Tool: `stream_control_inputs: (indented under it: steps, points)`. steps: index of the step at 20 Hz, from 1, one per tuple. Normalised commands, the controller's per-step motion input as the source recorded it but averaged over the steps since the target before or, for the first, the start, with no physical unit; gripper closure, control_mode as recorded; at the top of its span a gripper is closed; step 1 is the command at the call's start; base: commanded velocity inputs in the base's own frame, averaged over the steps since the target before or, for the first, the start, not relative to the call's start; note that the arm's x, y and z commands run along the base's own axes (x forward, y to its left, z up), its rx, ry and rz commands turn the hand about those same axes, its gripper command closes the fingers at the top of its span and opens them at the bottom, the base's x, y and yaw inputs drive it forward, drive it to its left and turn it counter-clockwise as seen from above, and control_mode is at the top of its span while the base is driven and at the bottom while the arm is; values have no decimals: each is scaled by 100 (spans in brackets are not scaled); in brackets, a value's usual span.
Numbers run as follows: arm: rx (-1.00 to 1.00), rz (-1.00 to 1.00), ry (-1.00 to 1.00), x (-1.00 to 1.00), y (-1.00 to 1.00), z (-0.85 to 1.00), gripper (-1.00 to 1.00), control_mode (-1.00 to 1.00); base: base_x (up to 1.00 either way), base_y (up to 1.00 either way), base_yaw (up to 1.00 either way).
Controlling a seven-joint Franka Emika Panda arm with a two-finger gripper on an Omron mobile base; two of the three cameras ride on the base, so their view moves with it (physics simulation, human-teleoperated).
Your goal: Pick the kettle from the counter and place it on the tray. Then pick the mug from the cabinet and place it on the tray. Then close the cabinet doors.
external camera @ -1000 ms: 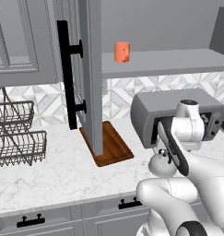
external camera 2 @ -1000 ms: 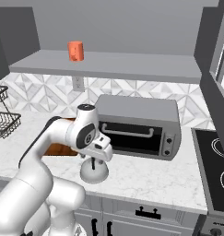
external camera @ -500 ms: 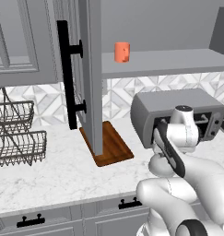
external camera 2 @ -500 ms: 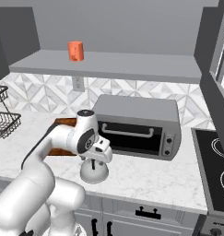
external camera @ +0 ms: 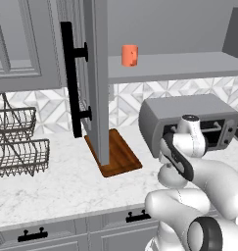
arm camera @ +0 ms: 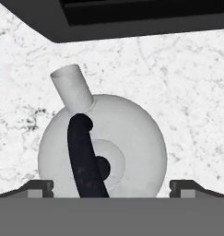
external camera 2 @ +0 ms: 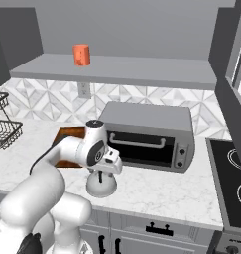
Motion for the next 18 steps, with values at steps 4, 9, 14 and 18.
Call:
stream_control_inputs:
  steps: [4,9,14,18]
  points:
    - [0,4,0,0,0,-16,100,-100,0,0,0]
    - [0,1,0,-6,1,-13,100,-100,0,0,0]
    - [0,0,0,-26,11,-2,100,-100,0,0,0]
    - [0,1,-3,-53,31,33,100,-100,0,0,0]
